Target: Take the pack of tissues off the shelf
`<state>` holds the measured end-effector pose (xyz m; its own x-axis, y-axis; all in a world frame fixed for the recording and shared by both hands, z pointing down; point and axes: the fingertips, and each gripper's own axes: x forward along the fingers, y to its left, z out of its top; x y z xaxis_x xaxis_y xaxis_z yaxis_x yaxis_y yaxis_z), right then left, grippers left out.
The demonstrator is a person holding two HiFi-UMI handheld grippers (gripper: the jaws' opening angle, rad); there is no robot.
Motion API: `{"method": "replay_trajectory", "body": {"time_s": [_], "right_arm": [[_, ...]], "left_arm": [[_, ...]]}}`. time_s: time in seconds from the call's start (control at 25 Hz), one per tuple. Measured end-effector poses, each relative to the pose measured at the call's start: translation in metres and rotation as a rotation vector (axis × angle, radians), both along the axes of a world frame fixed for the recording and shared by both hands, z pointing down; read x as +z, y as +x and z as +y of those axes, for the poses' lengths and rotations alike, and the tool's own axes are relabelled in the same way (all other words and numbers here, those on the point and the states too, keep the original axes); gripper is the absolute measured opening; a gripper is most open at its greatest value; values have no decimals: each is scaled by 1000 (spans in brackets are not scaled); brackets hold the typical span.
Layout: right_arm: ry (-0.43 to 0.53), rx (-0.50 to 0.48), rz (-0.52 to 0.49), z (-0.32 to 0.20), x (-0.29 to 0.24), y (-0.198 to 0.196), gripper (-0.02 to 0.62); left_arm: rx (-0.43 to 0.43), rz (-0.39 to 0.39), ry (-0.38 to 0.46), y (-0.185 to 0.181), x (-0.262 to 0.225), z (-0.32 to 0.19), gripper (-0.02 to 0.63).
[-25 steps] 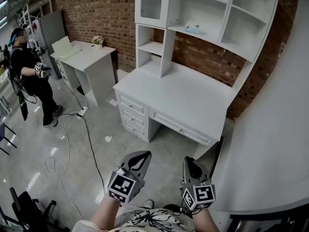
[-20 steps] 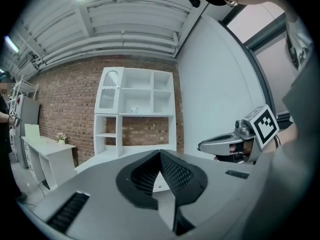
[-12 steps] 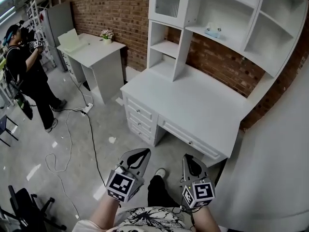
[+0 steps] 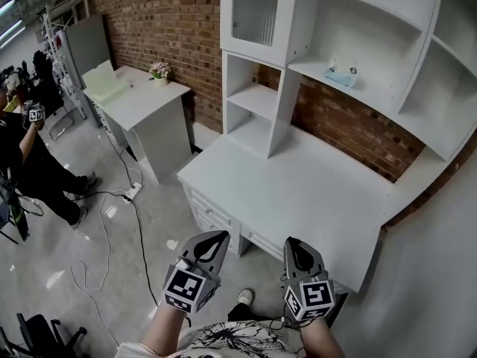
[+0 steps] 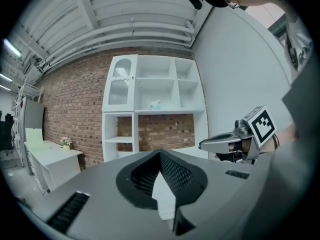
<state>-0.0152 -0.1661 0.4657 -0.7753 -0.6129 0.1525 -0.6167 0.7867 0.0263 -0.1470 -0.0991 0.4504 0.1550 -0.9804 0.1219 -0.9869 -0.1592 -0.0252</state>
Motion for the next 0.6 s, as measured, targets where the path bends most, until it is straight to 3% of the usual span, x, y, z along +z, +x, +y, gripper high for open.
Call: {"method": "replay_trajectory", "body": {"time_s": [0.24,0.6], "right_arm": [[28,21,-14,-95,-9,-22,8],[53,83,-22,-184,-26,-37,8]], "left_arm": [[32,-20,13,-18,-4,-91,15],[81,-26,35,-39,-12,-189,15]]}}
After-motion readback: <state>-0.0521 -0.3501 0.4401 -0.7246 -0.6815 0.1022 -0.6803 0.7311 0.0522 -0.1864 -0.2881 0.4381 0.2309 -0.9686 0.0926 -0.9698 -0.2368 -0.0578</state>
